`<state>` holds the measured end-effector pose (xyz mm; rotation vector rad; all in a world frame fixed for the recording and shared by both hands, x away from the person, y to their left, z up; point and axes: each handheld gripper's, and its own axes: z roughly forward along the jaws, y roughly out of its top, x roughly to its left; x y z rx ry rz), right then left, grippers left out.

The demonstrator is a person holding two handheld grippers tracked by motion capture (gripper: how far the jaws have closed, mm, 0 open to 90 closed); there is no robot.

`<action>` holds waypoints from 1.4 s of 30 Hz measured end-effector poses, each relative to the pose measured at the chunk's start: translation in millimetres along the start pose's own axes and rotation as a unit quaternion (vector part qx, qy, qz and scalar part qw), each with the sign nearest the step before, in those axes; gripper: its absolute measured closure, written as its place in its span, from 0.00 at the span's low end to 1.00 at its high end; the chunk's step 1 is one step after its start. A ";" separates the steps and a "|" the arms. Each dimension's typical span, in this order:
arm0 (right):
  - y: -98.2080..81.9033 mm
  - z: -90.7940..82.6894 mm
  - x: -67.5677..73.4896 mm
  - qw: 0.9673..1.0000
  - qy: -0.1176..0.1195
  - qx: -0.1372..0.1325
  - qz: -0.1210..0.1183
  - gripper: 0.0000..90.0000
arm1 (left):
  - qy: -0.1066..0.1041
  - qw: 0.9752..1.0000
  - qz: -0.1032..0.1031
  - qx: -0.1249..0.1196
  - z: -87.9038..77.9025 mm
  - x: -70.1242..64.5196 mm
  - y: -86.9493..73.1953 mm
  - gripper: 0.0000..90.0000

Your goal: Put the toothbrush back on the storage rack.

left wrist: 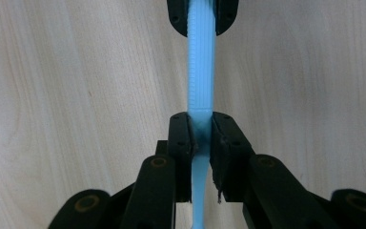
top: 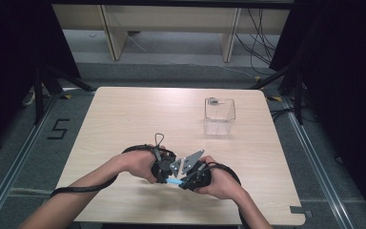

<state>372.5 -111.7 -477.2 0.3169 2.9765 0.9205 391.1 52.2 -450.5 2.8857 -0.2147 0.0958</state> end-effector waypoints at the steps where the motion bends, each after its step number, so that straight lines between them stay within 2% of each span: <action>1: -0.3 -0.3 0.2 1.000 0.000 -0.001 0.000 0.87 | -0.002 1.000 0.000 0.000 0.2 -0.2 -0.1 0.87; 5: -0.6 -0.1 0.6 1.000 0.004 -0.003 -0.005 0.87 | -0.005 1.000 0.001 -0.001 0.2 -0.5 0.1 0.87; 6: -1.3 -1.4 1.6 1.000 -0.006 -0.001 0.002 0.88 | 0.012 1.000 -0.005 0.001 -1.8 -1.2 0.0 0.86; 8: -2.1 -2.6 1.4 1.000 -0.009 -0.003 0.004 0.88 | 0.018 1.000 -0.007 -0.001 -2.3 -1.6 -0.3 0.83; 9: -2.1 -2.6 1.4 1.000 -0.009 -0.003 0.004 0.88 | 0.024 1.000 0.006 0.008 -4.5 -0.4 -0.4 0.83; 10: -3.8 -4.8 2.6 1.000 -0.010 0.000 0.016 0.88 | -0.004 1.000 -0.002 -0.014 -4.6 -2.8 -1.6 0.80; 11: -4.5 -4.5 0.2 1.000 -0.012 -0.003 0.002 0.88 | 0.001 1.000 -0.006 -0.022 -6.3 -3.8 -2.6 0.78; 12: -5.8 -4.5 -0.2 1.000 -0.014 -0.004 0.003 0.88 | 0.010 1.000 0.005 -0.019 -9.8 -2.7 -3.5 0.76; 13: -7.2 -4.6 -0.4 1.000 -0.016 -0.002 0.007 0.88 | 0.015 0.999 -0.011 -0.039 -10.8 -5.0 -5.0 0.74; 14: -8.7 -4.4 -0.7 1.000 -0.020 -0.003 0.008 0.88 | 0.025 0.999 -0.003 -0.039 -14.7 -4.0 -6.5 0.72; 15: -8.7 -4.4 -0.7 1.000 -0.020 -0.003 0.008 0.88 | 0.025 0.999 -0.003 -0.039 -14.7 -4.0 -6.5 0.70; 16: -12.2 -5.5 -0.5 0.999 -0.023 -0.007 0.021 0.88 | 0.040 0.997 -0.012 -0.061 -20.3 -5.9 -10.6 0.68; 17: -12.2 -5.5 -0.5 0.999 -0.023 -0.007 0.021 0.88 | 0.040 0.997 -0.012 -0.061 -20.3 -5.9 -10.6 0.67; 18: -14.8 -7.5 -1.6 0.999 -0.035 -0.013 0.018 0.88 | 0.052 0.994 -0.024 -0.091 -26.3 -8.1 -15.6 0.65; 19: -14.8 -7.5 -1.6 0.999 -0.035 -0.013 0.018 0.88 | 0.052 0.994 -0.024 -0.091 -26.3 -8.1 -15.6 0.63; 20: -16.8 -8.7 -0.9 0.999 -0.035 -0.014 0.031 0.88 | 0.057 0.992 -0.034 -0.109 -29.2 -9.4 -18.4 0.63; 21: -20.8 -11.1 -2.0 0.998 -0.041 -0.020 0.039 0.88 | 0.063 0.987 -0.044 -0.139 -35.2 -11.9 -24.8 0.62; 23: -24.8 -14.0 -2.9 0.997 -0.052 -0.028 0.042 0.88 | 0.071 0.981 -0.060 -0.171 -38.6 -15.0 -31.7 0.59; 24: -27.0 -15.5 -3.2 0.997 -0.058 -0.033 0.046 0.88 | 0.068 0.978 -0.071 -0.185 -39.6 -16.9 -34.9 0.59; 25: -29.3 -17.2 -3.9 0.996 -0.067 -0.039 0.046 0.88 | 0.076 0.975 -0.074 -0.194 -40.4 -18.5 -38.2 0.58; 26: -31.6 -18.0 -4.0 0.995 -0.068 -0.048 0.052 0.88 | 0.079 0.973 -0.076 -0.200 -41.2 -20.0 -41.5 0.57; 27: -31.6 -18.0 -4.0 0.995 -0.068 -0.048 0.052 0.88 | 0.079 0.973 -0.076 -0.200 -41.2 -20.0 -41.5 0.56; 28: -35.7 -22.0 -4.1 0.993 -0.080 -0.058 0.064 0.88 | 0.082 0.968 -0.085 -0.221 -40.4 -24.0 -47.0 0.56; 30: -39.6 -24.7 -4.3 0.990 -0.094 -0.075 0.070 0.88 | 0.082 0.962 -0.097 -0.242 -38.2 -27.6 -52.1 0.54; 31: -41.6 -26.3 -3.4 0.989 -0.096 -0.078 0.081 0.88 | 0.081 0.957 -0.107 -0.256 -35.8 -29.0 -54.8 0.54; 32: -43.5 -26.8 -4.4 0.988 -0.103 -0.090 0.076 0.88 | 0.082 0.954 -0.115 -0.265 -33.4 -30.3 -57.6 0.54; 33: -45.6 -28.2 -2.7 0.985 -0.107 -0.095 0.093 0.88 | 0.081 0.951 -0.123 -0.272 -30.2 -31.4 -60.1 0.54; 34: -45.6 -28.2 -2.7 0.985 -0.107 -0.095 0.093 0.88 | 0.081 0.951 -0.123 -0.272 -30.2 -31.4 -60.1 0.54; 35: -48.7 -30.7 -2.4 0.983 -0.116 -0.104 0.096 0.88 | 0.082 0.948 -0.134 -0.278 -23.3 -33.9 -64.8 0.54; 36: -50.1 -32.5 -3.4 0.982 -0.125 -0.109 0.094 0.88 | 0.080 0.946 -0.142 -0.282 -20.2 -34.6 -67.1 0.53; 37: -50.1 -32.5 -3.4 0.982 -0.125 -0.109 0.094 0.88 | 0.080 0.946 -0.142 -0.282 -20.2 -34.6 -67.1 0.53; 38: -52.4 -33.9 -3.0 0.977 -0.139 -0.126 0.101 0.88 | 0.081 0.942 -0.151 -0.288 -15.3 -34.6 -71.7 0.52; 39: -52.7 -34.2 -3.0 0.976 -0.143 -0.132 0.101 0.88 | 0.081 0.942 -0.151 -0.288 -15.3 -34.6 -71.7 0.52; 40: -53.3 -34.9 -4.3 0.975 -0.147 -0.140 0.091 0.88 | 0.084 0.938 -0.166 -0.293 -12.4 -34.4 -76.0 0.51; 41: -53.3 -34.9 -4.3 0.975 -0.147 -0.140 0.091 0.88 | 0.084 0.938 -0.166 -0.293 -12.4 -34.4 -76.0 0.50; 42: -53.9 -36.2 -3.3 0.970 -0.160 -0.156 0.098 0.88 | 0.089 0.932 -0.176 -0.304 -10.6 -33.2 -80.1 0.49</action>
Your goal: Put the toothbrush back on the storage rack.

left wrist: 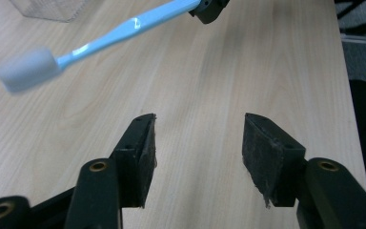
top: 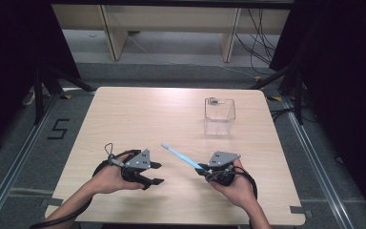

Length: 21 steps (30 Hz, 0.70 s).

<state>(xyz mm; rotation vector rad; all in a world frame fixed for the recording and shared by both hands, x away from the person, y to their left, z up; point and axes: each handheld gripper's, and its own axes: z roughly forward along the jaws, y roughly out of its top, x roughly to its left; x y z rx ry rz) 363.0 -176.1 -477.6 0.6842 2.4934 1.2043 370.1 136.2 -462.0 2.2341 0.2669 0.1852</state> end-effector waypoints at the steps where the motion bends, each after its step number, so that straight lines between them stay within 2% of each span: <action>1: 0.0 0.0 0.0 1.000 0.000 0.000 0.000 0.88 | 0.000 1.000 0.000 0.000 0.0 0.0 0.0 0.48; 2: -0.1 -1.2 -0.4 1.000 -0.007 -0.018 0.006 0.88 | 0.004 1.000 -0.013 -0.008 -0.3 3.3 -3.2 0.47; 3: -0.2 -1.3 -1.1 0.999 -0.015 -0.028 0.002 0.88 | 0.012 0.999 -0.025 -0.019 0.4 3.0 -4.8 0.47; 4: -0.3 -2.0 0.0 0.999 -0.019 -0.035 0.017 0.88 | 0.015 0.999 -0.030 -0.023 0.5 4.2 -6.0 0.46; 5: -0.3 -2.0 0.0 0.999 -0.019 -0.035 0.017 0.88 | 0.015 0.999 -0.030 -0.023 0.5 4.2 -6.0 0.45; 6: -0.4 -1.7 0.1 0.998 -0.023 -0.052 0.019 0.88 | 0.020 0.998 -0.044 -0.032 0.9 6.2 -7.9 0.44; 7: -0.5 -1.6 0.7 0.998 -0.023 -0.055 0.023 0.88 | 0.018 0.998 -0.047 -0.034 0.5 8.8 -8.3 0.44; 9: -0.7 -0.9 0.6 0.997 -0.035 -0.069 0.017 0.88 | 0.025 0.996 -0.070 -0.050 1.1 10.4 -8.8 0.42; 12: -1.2 1.0 3.6 0.995 -0.034 -0.085 0.033 0.88 | 0.031 0.992 -0.097 -0.075 2.3 15.4 -9.3 0.39; 13: -1.2 1.4 3.7 0.994 -0.039 -0.092 0.031 0.88 | 0.033 0.990 -0.106 -0.081 2.5 17.0 -9.3 0.39; 14: -1.1 2.3 3.9 0.993 -0.043 -0.102 0.030 0.88 | 0.035 0.989 -0.112 -0.088 2.7 18.6 -9.4 0.38; 15: -1.0 2.7 4.1 0.993 -0.043 -0.106 0.031 0.88 | 0.035 0.989 -0.112 -0.088 2.7 18.6 -9.4 0.38; 16: -0.8 2.9 4.9 0.993 -0.042 -0.108 0.037 0.88 | 0.036 0.987 -0.124 -0.099 3.3 21.7 -9.1 0.37; 17: -0.5 3.6 4.2 0.992 -0.045 -0.114 0.033 0.88 | 0.036 0.987 -0.124 -0.099 3.3 21.7 -9.1 0.37; 20: 0.6 2.9 3.6 0.992 -0.042 -0.111 0.032 0.88 | 0.037 0.984 -0.138 -0.110 3.1 26.4 -6.2 0.36; 21: 0.6 2.9 3.6 0.992 -0.042 -0.111 0.032 0.88 | 0.037 0.984 -0.138 -0.110 3.1 26.4 -6.2 0.36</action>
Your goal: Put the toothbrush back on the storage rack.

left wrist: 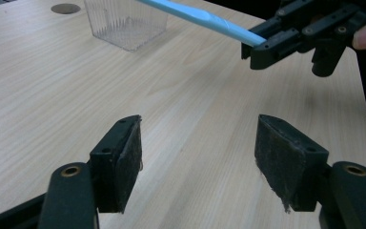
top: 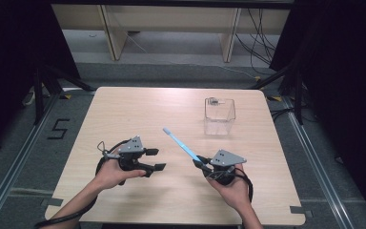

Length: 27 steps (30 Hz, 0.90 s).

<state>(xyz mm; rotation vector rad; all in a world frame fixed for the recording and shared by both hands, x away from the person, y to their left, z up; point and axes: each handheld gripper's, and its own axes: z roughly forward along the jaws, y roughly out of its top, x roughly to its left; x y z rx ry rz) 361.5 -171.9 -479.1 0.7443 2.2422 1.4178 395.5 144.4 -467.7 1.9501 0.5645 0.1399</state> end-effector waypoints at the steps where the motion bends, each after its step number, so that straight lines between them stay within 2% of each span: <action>1: 1.0 -0.6 1.1 1.000 0.005 0.008 0.003 0.88 | 0.001 1.000 -0.004 -0.004 0.8 0.9 2.4 0.36; 3: 1.8 0.1 1.9 1.000 0.008 0.009 0.007 0.88 | 0.004 1.000 -0.008 -0.007 1.7 1.2 5.0 0.36; 4: 2.5 0.4 1.4 1.000 0.007 0.007 0.001 0.88 | 0.003 1.000 -0.011 -0.010 2.6 1.3 6.3 0.36; 6: 3.4 0.5 2.9 1.000 0.007 0.009 0.007 0.88 | -0.003 1.000 -0.017 -0.016 5.0 2.4 8.4 0.36; 7: 4.0 0.5 2.3 1.000 0.005 0.008 0.000 0.88 | -0.005 1.000 -0.020 -0.017 6.1 2.9 9.5 0.36; 9: 4.1 1.5 2.6 1.000 0.006 0.004 0.004 0.88 | -0.001 1.000 -0.022 -0.015 6.7 2.7 10.7 0.36; 11: 5.6 1.7 1.3 1.000 0.004 0.004 -0.010 0.88 | -0.006 0.999 -0.026 -0.018 10.6 3.6 13.6 0.35; 13: 5.8 2.5 1.4 1.000 0.002 0.000 -0.012 0.88 | -0.008 0.999 -0.030 -0.022 12.5 4.0 14.5 0.35; 15: 7.1 2.5 3.4 1.000 0.008 0.007 -0.003 0.88 | -0.009 0.999 -0.037 -0.024 15.9 5.0 16.2 0.35; 16: 7.6 3.6 3.4 1.000 0.006 0.002 -0.012 0.88 | -0.009 0.999 -0.037 -0.024 15.9 5.0 16.2 0.35; 17: 7.6 3.6 3.4 1.000 0.006 0.002 -0.012 0.88 | -0.014 0.999 -0.040 -0.030 17.6 5.8 16.6 0.35; 18: 8.2 3.7 3.7 1.000 0.008 0.004 -0.012 0.88 | -0.010 0.999 -0.044 -0.030 18.5 6.0 17.7 0.35; 19: 8.8 4.1 4.2 1.000 0.011 0.005 -0.011 0.88 | -0.009 0.998 -0.045 -0.032 19.3 6.3 18.7 0.35; 20: 9.4 4.7 3.4 1.000 0.009 0.002 -0.020 0.88 | -0.010 0.998 -0.046 -0.036 20.4 6.4 19.3 0.35; 22: 9.9 5.5 5.0 1.000 0.012 0.004 -0.010 0.88 | -0.011 0.998 -0.041 -0.037 21.8 6.3 21.8 0.35; 24: 10.4 5.7 4.5 1.000 0.011 0.002 -0.013 0.88 | -0.010 0.998 -0.039 -0.038 24.2 4.5 25.5 0.35; 25: 10.4 5.5 5.7 1.000 0.012 0.004 -0.004 0.88 | -0.011 0.999 -0.039 -0.037 24.8 4.0 26.6 0.35; 27: 10.8 6.4 5.7 1.000 0.007 -0.003 -0.010 0.88 | -0.013 0.998 -0.038 -0.039 26.7 3.3 28.3 0.35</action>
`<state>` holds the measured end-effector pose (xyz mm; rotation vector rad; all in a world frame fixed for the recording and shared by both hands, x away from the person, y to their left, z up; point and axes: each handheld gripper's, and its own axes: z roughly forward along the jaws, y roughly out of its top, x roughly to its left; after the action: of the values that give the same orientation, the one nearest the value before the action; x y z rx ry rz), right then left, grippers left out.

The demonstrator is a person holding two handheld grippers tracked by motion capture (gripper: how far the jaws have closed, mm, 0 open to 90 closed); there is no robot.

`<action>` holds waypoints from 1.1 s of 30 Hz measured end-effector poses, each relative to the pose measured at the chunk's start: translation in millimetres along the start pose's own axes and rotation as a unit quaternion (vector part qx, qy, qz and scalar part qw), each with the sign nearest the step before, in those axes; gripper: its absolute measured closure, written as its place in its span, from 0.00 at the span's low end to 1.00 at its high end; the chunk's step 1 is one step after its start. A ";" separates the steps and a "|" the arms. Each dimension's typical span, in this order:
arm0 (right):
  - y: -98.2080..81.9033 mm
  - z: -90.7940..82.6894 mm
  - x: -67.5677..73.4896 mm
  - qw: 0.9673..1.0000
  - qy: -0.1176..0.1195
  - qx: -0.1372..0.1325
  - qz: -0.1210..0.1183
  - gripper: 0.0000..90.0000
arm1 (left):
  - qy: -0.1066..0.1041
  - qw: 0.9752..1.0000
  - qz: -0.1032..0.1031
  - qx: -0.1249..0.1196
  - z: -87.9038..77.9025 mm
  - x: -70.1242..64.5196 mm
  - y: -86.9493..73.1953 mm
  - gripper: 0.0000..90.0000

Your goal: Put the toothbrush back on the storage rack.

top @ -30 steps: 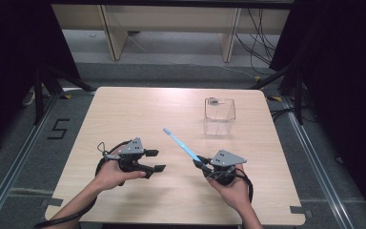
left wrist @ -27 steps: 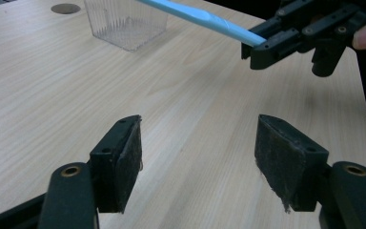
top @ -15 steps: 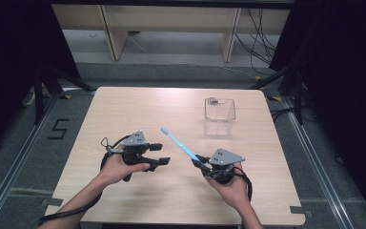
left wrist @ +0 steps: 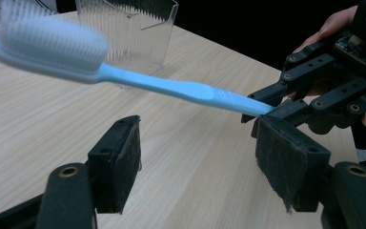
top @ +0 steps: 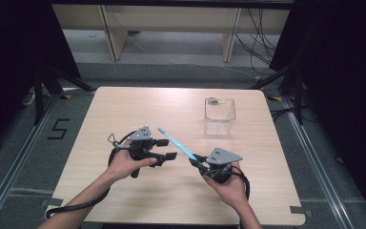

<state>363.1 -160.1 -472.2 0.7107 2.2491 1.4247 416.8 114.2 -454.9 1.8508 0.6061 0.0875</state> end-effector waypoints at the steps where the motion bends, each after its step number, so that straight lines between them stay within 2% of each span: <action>1: 0.1 -0.4 1.4 1.000 0.001 0.003 0.009 0.88 | 0.000 1.000 0.000 0.000 0.0 0.0 0.0 0.35; 2: 0.7 -0.8 -0.2 1.000 0.004 0.007 0.001 0.88 | -0.005 1.000 -0.001 -0.005 2.4 0.0 0.6 0.35; 4: 1.3 0.0 -0.8 1.000 0.004 0.004 -0.011 0.88 | -0.001 1.000 -0.002 -0.002 3.1 -0.4 1.3 0.35; 7: 1.3 1.6 0.6 1.000 0.002 0.000 -0.007 0.88 | -0.005 1.000 -0.005 -0.009 5.0 0.2 1.4 0.35; 9: 2.4 2.7 -0.1 1.000 0.000 -0.004 -0.015 0.88 | 0.000 1.000 -0.008 -0.009 5.4 0.6 2.2 0.36; 13: 3.9 3.1 0.1 1.000 0.003 -0.002 -0.015 0.88 | 0.001 1.000 -0.011 -0.016 6.3 0.5 4.0 0.36; 14: 3.7 3.6 2.1 1.000 0.004 -0.001 -0.003 0.88 | 0.001 1.000 -0.011 -0.016 6.3 0.5 4.0 0.36; 19: 4.4 5.8 1.6 1.000 0.004 -0.004 -0.013 0.88 | 0.001 0.999 -0.021 -0.026 9.2 0.2 5.6 0.37; 24: 4.3 5.9 2.6 1.000 0.007 0.002 -0.008 0.88 | 0.001 0.999 -0.027 -0.034 10.2 -0.4 6.6 0.39; 25: 4.1 6.5 2.8 1.000 0.008 -0.002 -0.005 0.88 | 0.001 0.999 -0.028 -0.034 10.4 -0.7 7.0 0.40; 27: 4.4 6.1 1.6 1.000 -0.001 -0.007 -0.014 0.88 | 0.000 0.999 -0.028 -0.035 10.5 -0.8 7.2 0.41; 29: 4.5 6.3 2.2 1.000 0.004 -0.005 -0.007 0.88 | -0.001 0.999 -0.030 -0.041 11.0 -1.1 8.0 0.42; 33: 4.5 6.5 2.1 1.000 0.001 -0.007 -0.009 0.87 | -0.003 0.998 -0.035 -0.048 11.3 -1.4 9.0 0.46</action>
<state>366.0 -152.6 -470.8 0.6836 2.2393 1.4331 422.7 101.7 -450.6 1.7346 0.6513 0.0629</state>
